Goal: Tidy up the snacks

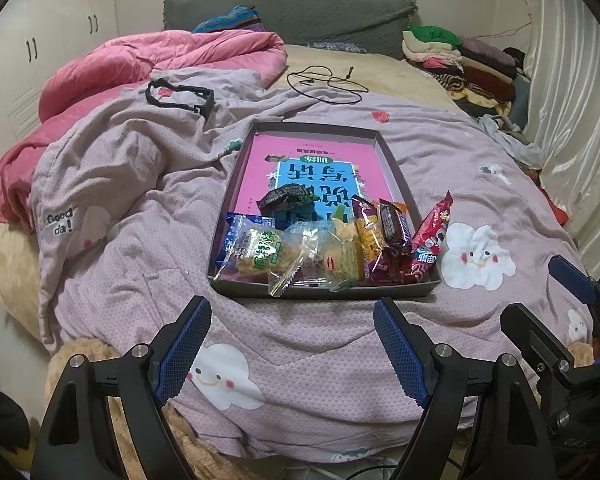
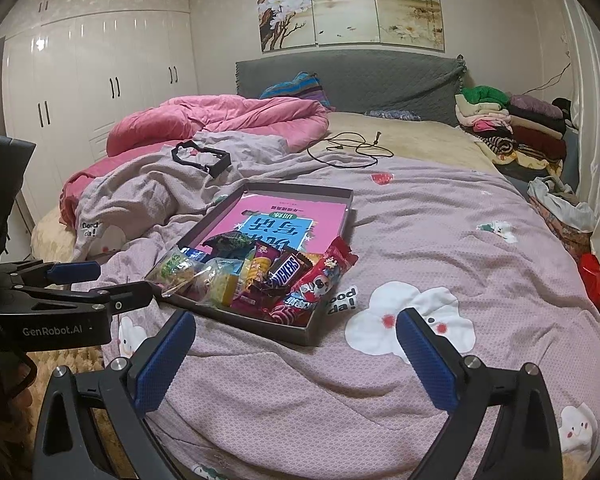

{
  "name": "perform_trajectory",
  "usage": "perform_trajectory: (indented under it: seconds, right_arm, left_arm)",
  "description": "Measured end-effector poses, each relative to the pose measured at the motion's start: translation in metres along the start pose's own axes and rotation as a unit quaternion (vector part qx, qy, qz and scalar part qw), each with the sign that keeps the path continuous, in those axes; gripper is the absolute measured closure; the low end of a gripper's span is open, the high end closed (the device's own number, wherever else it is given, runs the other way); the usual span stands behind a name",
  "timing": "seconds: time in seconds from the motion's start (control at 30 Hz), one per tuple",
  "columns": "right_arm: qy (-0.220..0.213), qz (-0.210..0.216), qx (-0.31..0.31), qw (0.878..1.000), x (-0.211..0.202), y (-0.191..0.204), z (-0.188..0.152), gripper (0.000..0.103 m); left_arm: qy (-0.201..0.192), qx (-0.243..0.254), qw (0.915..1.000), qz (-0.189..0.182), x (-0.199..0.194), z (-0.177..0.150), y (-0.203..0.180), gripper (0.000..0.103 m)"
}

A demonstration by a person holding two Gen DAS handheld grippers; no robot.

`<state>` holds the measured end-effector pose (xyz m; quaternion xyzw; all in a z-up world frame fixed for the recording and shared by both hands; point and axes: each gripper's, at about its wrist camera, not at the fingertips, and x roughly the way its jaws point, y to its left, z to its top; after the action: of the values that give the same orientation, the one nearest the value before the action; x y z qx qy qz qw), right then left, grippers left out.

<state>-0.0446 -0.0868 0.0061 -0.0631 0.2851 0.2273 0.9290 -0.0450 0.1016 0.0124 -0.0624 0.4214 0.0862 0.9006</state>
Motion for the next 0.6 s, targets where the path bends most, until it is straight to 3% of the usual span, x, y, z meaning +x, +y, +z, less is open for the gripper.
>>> perform_trajectory:
  seconds: [0.6]
  right_arm:
    - [0.0, -0.003, 0.002, 1.0, 0.0006, -0.0016, 0.0001, 0.002]
  left_arm:
    - [-0.001, 0.001, 1.0, 0.004, 0.0005, 0.0005, 0.0002, 0.019]
